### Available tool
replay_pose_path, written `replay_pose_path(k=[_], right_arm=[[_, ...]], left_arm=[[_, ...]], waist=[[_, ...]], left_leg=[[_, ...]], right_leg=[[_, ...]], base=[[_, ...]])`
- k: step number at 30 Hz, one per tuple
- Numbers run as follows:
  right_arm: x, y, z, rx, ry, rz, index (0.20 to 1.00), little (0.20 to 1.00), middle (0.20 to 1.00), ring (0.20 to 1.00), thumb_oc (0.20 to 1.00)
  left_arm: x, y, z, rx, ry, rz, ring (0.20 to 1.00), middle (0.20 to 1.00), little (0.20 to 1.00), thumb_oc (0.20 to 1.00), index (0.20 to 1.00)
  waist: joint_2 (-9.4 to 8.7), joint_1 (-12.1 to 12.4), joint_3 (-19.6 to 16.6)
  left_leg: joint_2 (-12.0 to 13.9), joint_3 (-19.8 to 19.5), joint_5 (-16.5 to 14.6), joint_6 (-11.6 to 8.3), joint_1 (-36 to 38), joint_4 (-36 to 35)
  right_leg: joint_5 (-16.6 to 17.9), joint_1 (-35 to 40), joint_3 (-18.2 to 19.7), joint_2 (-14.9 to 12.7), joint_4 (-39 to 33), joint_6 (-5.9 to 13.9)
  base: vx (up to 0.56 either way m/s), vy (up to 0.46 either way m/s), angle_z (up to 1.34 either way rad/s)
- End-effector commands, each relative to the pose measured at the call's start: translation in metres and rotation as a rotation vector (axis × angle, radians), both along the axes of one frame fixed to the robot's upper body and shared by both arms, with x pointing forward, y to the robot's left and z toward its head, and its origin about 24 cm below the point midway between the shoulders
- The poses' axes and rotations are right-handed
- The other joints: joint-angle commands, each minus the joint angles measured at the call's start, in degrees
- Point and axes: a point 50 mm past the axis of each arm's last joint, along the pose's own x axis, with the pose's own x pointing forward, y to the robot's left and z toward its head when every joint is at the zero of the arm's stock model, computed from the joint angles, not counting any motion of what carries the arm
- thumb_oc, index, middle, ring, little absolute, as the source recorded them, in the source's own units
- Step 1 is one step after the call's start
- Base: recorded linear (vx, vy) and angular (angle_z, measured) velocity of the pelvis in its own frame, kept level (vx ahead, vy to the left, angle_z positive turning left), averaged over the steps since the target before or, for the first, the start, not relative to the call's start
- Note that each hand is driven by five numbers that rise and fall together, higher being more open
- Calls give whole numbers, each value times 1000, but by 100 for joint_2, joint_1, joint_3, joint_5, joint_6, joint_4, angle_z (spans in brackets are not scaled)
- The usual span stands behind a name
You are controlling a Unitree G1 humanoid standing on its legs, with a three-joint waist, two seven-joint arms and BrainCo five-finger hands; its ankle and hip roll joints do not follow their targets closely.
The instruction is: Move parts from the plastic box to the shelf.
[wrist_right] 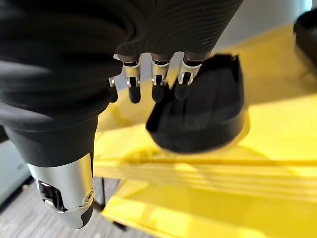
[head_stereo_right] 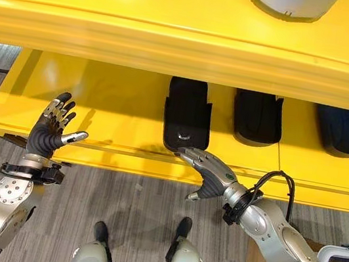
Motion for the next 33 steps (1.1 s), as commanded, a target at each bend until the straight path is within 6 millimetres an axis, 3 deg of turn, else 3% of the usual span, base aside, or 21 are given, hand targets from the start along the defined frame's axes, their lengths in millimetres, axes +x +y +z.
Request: replay_pose_path(k=[1, 9, 18, 33], right_arm=[[-2, 19, 13, 2, -56, 106, 1000, 1000, 1000, 1000, 1000], [-2, 26, 40, 286, -442, 82, 1000, 1000, 1000, 1000, 1000], [11, 36, 44, 286, -421, 44, 1000, 1000, 1000, 1000, 1000], [42, 48, 37, 218, -291, -61, 1000, 1000, 1000, 1000, 1000]], left_arm=[[-4, 2, 21, 75, -111, -28, 1000, 1000, 1000, 1000, 1000], [-2, -8, 20, 52, -117, -30, 1000, 1000, 1000, 1000, 1000], [0, -7, 18, 12, -93, -2, 1000, 1000, 1000, 1000, 1000], [7, 7, 21, 43, -87, 126, 1000, 1000, 1000, 1000, 1000]], waist=[[-210, -1, -143], [-44, -56, -160], [122, 8, -217], [194, 190, -123]], left_leg=[[99, -82, 33, -9, -323, 221], [77, -93, 4, 5, -315, 218], [18, -143, -29, 6, -296, 202], [-42, -259, -30, -15, -402, 224]], right_leg=[[-722, 671, -125, -97, -31, 267], [-730, 647, -91, -108, -31, 249], [-765, 663, -130, -172, -21, 224], [-765, 519, -214, -268, 88, 212]], base=[[0, 0, 0], [-1, 30, 0], [0, 19, 0], [0, 2, 2]])
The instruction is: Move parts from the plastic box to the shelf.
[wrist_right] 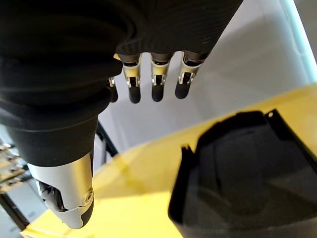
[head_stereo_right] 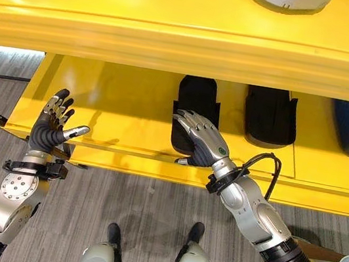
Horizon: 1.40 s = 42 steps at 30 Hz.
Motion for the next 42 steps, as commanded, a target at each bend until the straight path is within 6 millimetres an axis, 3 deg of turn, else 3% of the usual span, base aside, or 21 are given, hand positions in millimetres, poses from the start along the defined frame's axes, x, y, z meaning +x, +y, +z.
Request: replay_pose_path(k=[1, 8, 19, 28, 42], right_arm=[[2, 23, 21, 84, -56, 83, 1000, 1000, 1000, 1000, 1000], [14, 23, 34, 36, -69, -9, 1000, 1000, 1000, 1000, 1000], [21, 21, 54, 91, -114, -71, 1000, 1000, 1000, 1000, 1000], [28, 14, 63, 37, -111, -193, 1000, 1000, 1000, 1000, 1000], [32, 10, 72, -41, -125, -267, 1000, 1000, 1000, 1000, 1000]], left_arm=[[1, 12, 18, 60, -83, 87, 1000, 1000, 1000, 1000, 1000], [7, 18, 30, 76, -138, 123, 1000, 1000, 1000, 1000, 1000], [12, 11, 51, 106, -219, 104, 1000, 1000, 1000, 1000, 1000], [13, 7, 66, 105, -264, 83, 1000, 1000, 1000, 1000, 1000], [16, 4, 74, 111, -284, 86, 1000, 1000, 1000, 1000, 1000]], waist=[[-219, 2, -55], [-208, 27, 197], [-200, 11, 599], [-167, -18, 857], [-178, -44, 960]], left_leg=[[117, -125, -52, -58, -381, 230], [47, -163, -141, -35, -606, 348], [-18, -234, -246, 15, -1029, 693], [-108, -262, -328, 61, -1261, 888], [-135, -221, -334, 67, -1365, 904]], right_leg=[[-755, 473, -147, -71, 54, 182], [-788, 187, -81, -102, 200, 211], [-802, -297, 46, -111, 496, 202], [-835, -590, 158, -100, 699, 192], [-826, -749, 190, -99, 747, 214]], base=[[0, 0, 0], [-37, -3, 7], [-51, -8, 1], [-36, 2, -1], [0, 0, 0]])
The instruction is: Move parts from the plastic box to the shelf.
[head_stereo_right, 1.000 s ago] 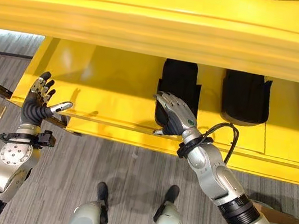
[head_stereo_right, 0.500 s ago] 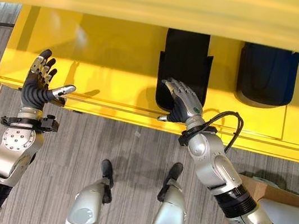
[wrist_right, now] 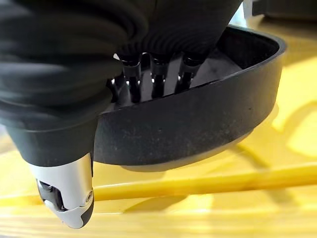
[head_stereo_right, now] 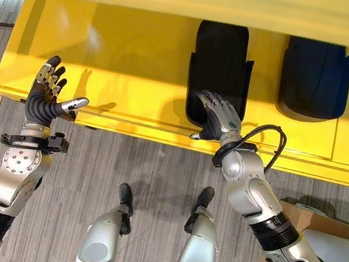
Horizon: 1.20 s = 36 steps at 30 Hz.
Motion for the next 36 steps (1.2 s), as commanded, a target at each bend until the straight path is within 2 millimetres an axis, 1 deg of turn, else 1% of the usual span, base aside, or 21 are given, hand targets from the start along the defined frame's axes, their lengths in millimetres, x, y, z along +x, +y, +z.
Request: replay_pose_path(k=[1, 7, 10, 12, 16, 23, 24, 25, 26, 31, 34, 36], right_arm=[[-3, 15, 31, 51, -97, 44, 1000, 1000, 1000, 1000, 1000], [-1, 14, 33, 11, -72, 17, 1000, 1000, 1000, 1000, 1000], [-1, 16, 39, 9, -88, 18, 1000, 1000, 1000, 1000, 1000], [0, 16, 43, -10, -98, 10, 1000, 1000, 1000, 1000, 1000], [0, 17, 46, -48, -117, -10, 1000, 1000, 1000, 1000, 1000], [1, 19, 47, -81, -118, -25, 1000, 1000, 1000, 1000, 1000], [2, 19, 47, -88, -113, -24, 827, 827, 827, 827, 827], [1, 19, 48, -84, -113, -16, 366, 366, 366, 366, 366], [0, 20, 48, -86, -115, -12, 200, 200, 200, 200, 200], [1, 27, 44, -49, -153, 30, 200, 200, 200, 200, 200], [-1, 30, 48, 9, -206, 83, 200, 200, 200, 200, 200], [-5, 31, 54, 52, -258, 119, 200, 200, 200, 200, 200]], left_arm=[[-12, 2, 31, 50, -147, 16, 1000, 1000, 1000, 1000, 1000], [-10, 5, 29, 59, -117, 56, 1000, 1000, 1000, 1000, 1000], [-11, 5, 33, 84, -139, 64, 1000, 1000, 1000, 1000, 1000], [-12, 4, 38, 98, -163, 59, 1000, 1000, 1000, 1000, 1000], [-14, 1, 42, 99, -177, 51, 1000, 1000, 1000, 1000, 1000], [-13, -1, 43, 93, -173, 43, 1000, 1000, 1000, 1000, 1000], [-13, -1, 43, 90, -173, 41, 1000, 1000, 1000, 1000, 1000], [-13, 0, 44, 91, -174, 43, 1000, 1000, 1000, 1000, 1000], [-12, 0, 43, 91, -174, 45, 1000, 1000, 1000, 1000, 1000], [-11, -2, 42, 82, -177, 42, 1000, 1000, 1000, 1000, 1000], [-10, -2, 43, 79, -181, 41, 1000, 1000, 1000, 1000, 1000], [-11, -2, 43, 74, -178, 38, 1000, 1000, 1000, 1000, 1000]], waist=[[-186, -70, -22], [-196, -67, -22], [-209, -44, -22], [-210, -26, -22], [-216, 8, -22], [-233, 35, -22], [-237, 40, -22], [-246, 33, -22], [-251, 29, -22], [-256, 47, -22], [-252, 43, -22], [-240, 41, -22]], left_leg=[[-75, -64, -397, 52, -382, 523], [-63, -51, -364, 36, -492, 515], [-54, -21, -298, 38, -593, 473], [-67, -19, -328, 35, -615, 472], [-78, -23, -320, 39, -689, 468], [-91, -8, -313, 38, -791, 491], [-94, -9, -314, 34, -800, 496], [-96, -10, -327, 20, -805, 504], [-98, -11, -334, 22, -806, 508], [-98, 6, -331, 51, -777, 485], [-101, 1, -331, 59, -774, 498], [-106, -3, -337, 60, -744, 492]], right_leg=[[-751, 278, 118, 89, 130, 294], [-740, 147, 115, 94, 161, 300], [-689, 33, 104, 98, 146, 286], [-724, 1, 94, 90, 171, 305], [-720, -67, 75, 77, 188, 317], [-711, -156, 61, 69, 205, 328], [-712, -161, 58, 66, 207, 331], [-718, -166, 50, 67, 209, 339], [-724, -168, 52, 72, 215, 341], [-729, -123, 36, 78, 178, 332], [-729, -102, 33, 79, 176, 327], [-732, -81, 32, 75, 177, 331]], base=[[0, 0, 0], [0, 0, 0], [-15, 1, 0], [0, 0, 0], [0, 0, 0], [0, 0, 0], [0, 0, 0], [0, 0, 0], [0, 0, 0], [0, 0, 0], [0, 0, 0], [0, 0, 0]])
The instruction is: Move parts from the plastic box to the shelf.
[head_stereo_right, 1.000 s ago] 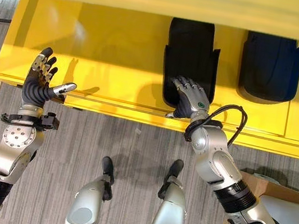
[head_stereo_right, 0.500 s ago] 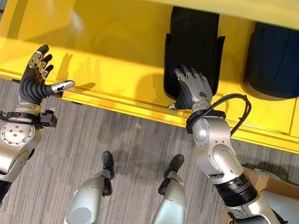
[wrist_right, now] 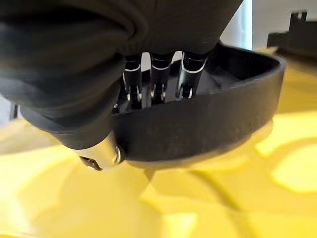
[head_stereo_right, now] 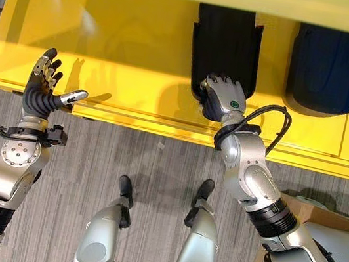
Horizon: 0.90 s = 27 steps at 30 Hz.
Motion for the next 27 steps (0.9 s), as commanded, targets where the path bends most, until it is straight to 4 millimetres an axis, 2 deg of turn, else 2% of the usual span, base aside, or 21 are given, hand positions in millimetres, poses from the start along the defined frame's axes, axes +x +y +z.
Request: replay_pose_path(k=[1, 8, 19, 27], right_arm=[[-8, 16, 17, 65, -111, 117, 200, 200, 200, 200, 200], [-22, 19, 34, 127, -179, 192, 200, 200, 200, 200, 200], [-30, 25, 54, 199, -275, 255, 200, 200, 200, 200, 200], [-35, 40, 72, 187, -363, 328, 200, 200, 200, 200, 200]], left_arm=[[-16, -5, 31, 43, -173, -9, 1000, 1000, 1000, 1000, 1000], [-20, -5, 34, 19, -193, -1, 1000, 1000, 1000, 1000, 1000], [-20, -5, 37, -7, -197, 8, 1000, 1000, 1000, 1000, 1000], [-17, -7, 40, -18, -198, 9, 1000, 1000, 1000, 1000, 1000]], waist=[[-168, 31, -62], [-150, -9, -62], [-111, 42, -62], [-65, 157, -62]], left_leg=[[-120, 12, -352, 82, -340, 399], [-124, 15, -380, 81, -262, 406], [-155, -54, -420, 95, -160, 435], [-180, -147, -426, 115, -173, 466]], right_leg=[[-755, 321, 17, 90, 89, 363], [-771, 410, 45, 114, 48, 348], [-810, 519, 45, 113, 73, 313], [-828, 518, 24, 75, 148, 308]], base=[[0, 0, 0], [0, 0, 0], [0, 0, 0], [1, 0, 2]])
